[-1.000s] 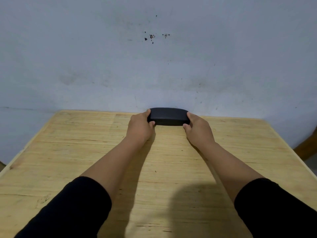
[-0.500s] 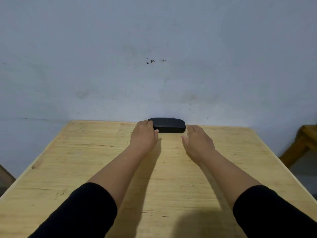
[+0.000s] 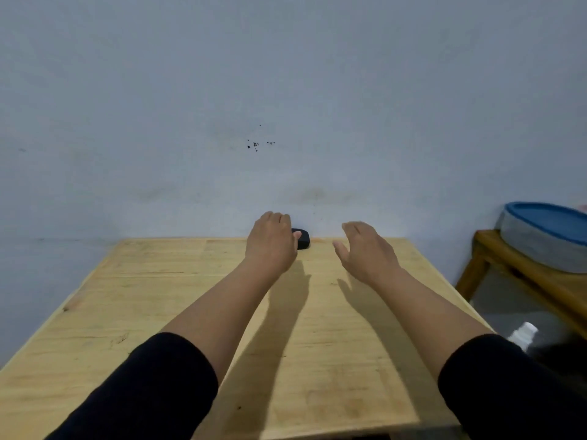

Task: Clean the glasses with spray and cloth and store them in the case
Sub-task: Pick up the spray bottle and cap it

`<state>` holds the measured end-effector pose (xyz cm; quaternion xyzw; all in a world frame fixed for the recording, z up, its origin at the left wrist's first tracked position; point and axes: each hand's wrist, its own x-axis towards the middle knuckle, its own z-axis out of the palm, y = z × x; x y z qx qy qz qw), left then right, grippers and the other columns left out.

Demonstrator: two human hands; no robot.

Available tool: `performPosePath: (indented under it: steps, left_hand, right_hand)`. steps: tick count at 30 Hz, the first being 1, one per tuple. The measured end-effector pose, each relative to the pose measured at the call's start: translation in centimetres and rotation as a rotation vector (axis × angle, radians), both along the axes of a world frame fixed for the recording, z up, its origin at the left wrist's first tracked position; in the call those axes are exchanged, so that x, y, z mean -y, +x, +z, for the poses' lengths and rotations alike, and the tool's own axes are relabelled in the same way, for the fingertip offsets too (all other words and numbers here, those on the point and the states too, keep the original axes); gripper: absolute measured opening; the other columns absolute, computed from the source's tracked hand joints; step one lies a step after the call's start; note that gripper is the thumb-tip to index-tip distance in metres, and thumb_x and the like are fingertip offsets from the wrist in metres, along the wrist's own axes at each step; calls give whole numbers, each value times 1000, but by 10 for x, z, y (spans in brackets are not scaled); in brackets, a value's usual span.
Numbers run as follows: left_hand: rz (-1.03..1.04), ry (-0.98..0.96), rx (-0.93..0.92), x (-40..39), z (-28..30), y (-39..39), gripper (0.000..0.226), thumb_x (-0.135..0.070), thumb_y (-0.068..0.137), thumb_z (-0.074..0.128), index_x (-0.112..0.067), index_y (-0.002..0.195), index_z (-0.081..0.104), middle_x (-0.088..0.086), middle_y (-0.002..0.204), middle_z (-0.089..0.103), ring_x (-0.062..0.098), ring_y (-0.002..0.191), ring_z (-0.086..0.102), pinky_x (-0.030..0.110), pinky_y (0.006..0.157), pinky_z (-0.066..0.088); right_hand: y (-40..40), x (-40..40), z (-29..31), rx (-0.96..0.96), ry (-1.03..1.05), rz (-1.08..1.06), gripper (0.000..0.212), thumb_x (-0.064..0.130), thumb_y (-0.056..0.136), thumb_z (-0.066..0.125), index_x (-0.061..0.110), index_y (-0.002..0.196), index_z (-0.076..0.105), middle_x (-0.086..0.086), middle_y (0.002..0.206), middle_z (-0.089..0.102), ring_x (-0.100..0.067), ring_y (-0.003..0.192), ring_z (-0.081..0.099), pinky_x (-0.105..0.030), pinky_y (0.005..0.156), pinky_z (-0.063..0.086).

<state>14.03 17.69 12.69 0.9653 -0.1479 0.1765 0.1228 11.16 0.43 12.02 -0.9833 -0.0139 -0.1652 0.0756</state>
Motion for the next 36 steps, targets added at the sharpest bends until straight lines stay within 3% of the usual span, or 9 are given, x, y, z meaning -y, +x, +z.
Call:
performPosePath:
  steps: [11,19,24,31,36]
  left_hand:
    - [-271,-76,26,102,-3,-75,44,-32,98,37,-2,131,42,15,134,48,27,128,37,34,103,31]
    - [-474,-72,-125,170,-53,-125,48,-34,98,39,-7,138,37,12,141,43,25,133,33,34,105,32]
    - [-487,-66,-277,186,-91,-143,51,-37,95,42,-12,138,38,9,142,42,23,132,36,33,109,33]
    - [-465,-110,-343,193,-114,-147,40,-38,93,46,-16,126,48,10,129,52,24,120,46,34,99,43]
    - [-471,-222,-319,199,-114,-144,45,-38,91,51,-18,131,48,6,134,53,21,125,45,30,103,36]
  right_hand:
    - [-114,90,33,110,20,-195,53,37,96,40,8,141,35,-9,147,38,-22,137,31,-35,107,31]
    - [-183,152,11,220,164,-317,51,31,93,51,12,139,41,-7,145,44,-21,134,38,-31,109,30]
    - [-212,163,-28,295,351,-375,49,27,91,57,15,137,45,-5,141,49,-17,132,42,-18,101,25]
    - [-223,165,-86,340,846,-456,45,19,84,66,18,128,55,-3,133,58,-11,121,51,-38,103,45]
    - [-211,164,-99,375,1227,-413,49,6,81,68,13,128,55,-5,127,61,-10,113,57,-27,97,47]
